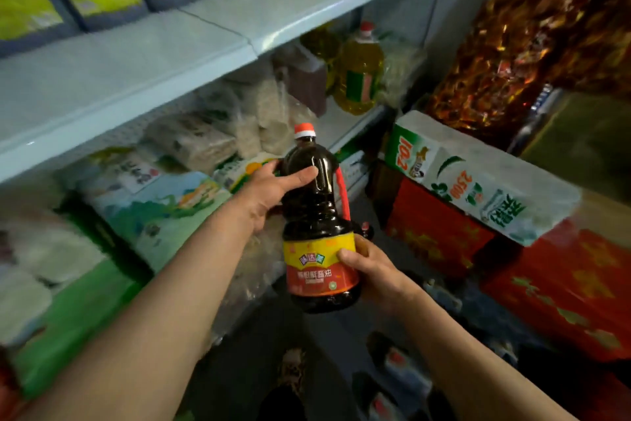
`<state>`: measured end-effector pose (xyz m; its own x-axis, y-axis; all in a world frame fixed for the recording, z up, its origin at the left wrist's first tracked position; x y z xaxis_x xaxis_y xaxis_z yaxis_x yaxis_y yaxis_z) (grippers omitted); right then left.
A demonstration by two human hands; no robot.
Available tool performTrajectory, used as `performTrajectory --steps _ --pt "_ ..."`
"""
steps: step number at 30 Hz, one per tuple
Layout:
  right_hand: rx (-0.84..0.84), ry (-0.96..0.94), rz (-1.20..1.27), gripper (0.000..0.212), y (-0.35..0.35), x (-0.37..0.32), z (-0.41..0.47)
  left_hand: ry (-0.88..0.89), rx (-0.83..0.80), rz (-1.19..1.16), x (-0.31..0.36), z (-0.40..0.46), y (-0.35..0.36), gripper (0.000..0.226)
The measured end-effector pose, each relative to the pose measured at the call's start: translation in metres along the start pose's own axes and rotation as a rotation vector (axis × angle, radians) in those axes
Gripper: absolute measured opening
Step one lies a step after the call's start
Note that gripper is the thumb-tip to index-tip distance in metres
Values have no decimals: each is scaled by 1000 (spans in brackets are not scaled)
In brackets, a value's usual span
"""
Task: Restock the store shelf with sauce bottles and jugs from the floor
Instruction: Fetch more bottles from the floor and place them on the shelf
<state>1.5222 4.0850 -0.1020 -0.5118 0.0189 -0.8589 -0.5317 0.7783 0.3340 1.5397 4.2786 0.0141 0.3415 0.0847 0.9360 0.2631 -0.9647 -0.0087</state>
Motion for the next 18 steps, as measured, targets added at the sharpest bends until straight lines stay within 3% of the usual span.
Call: performTrajectory --steps 3,9,18 --pt "-89 -22 -27 100 37 -17 -36 52 51 0 28 -72 -18 47" --pt "-302 -119 -97 96 144 -49 -79 154 223 27 68 -196 -87 35" --pt "-543 -203 -237 88 350 -48 -100 278 540 -1 93 -342 -240 41"
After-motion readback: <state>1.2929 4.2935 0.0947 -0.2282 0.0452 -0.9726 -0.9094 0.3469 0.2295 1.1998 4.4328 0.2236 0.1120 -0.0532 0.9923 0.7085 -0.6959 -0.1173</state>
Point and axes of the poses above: each hand's wrist, its own z-axis towards the middle knuckle, its own y-axis out of the palm, x = y × z, the point moved 5 cm from there along z, towards the middle knuckle, and after that the axes turned 3 degrees about -z, right-handed, at the moved point
